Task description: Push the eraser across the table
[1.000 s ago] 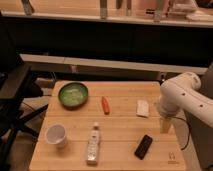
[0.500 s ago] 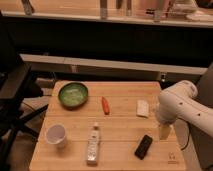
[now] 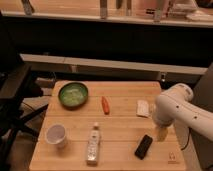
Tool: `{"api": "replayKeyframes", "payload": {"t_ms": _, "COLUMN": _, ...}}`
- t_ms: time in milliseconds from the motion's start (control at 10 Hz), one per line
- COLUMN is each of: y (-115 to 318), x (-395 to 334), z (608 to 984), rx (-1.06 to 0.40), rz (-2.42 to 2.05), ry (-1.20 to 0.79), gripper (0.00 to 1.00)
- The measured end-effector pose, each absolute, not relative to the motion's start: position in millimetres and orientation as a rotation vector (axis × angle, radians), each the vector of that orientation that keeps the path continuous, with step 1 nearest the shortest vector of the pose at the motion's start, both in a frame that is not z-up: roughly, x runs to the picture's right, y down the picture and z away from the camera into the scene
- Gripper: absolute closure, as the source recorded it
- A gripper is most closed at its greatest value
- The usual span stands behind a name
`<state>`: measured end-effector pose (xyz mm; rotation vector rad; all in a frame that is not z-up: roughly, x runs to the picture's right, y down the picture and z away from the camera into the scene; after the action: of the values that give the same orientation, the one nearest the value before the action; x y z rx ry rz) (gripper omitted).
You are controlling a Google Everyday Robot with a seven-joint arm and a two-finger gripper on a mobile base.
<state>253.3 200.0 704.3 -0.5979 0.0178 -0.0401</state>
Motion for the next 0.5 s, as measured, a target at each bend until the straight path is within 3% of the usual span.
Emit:
{"api": "replayKeyframes", "payload": {"t_ms": 400, "y": 211.3, "x": 250.3, "z": 707.9, "rx": -0.599, "rz": -0.055, "ry": 0.008, "gripper": 0.26}}
{"api": "replayKeyframes", "payload": {"t_ms": 500, "y": 214.4, "x": 250.0, "z": 708.6, "rx": -0.599, "rz": -0.058, "ry": 0.005, "gripper": 0.22}}
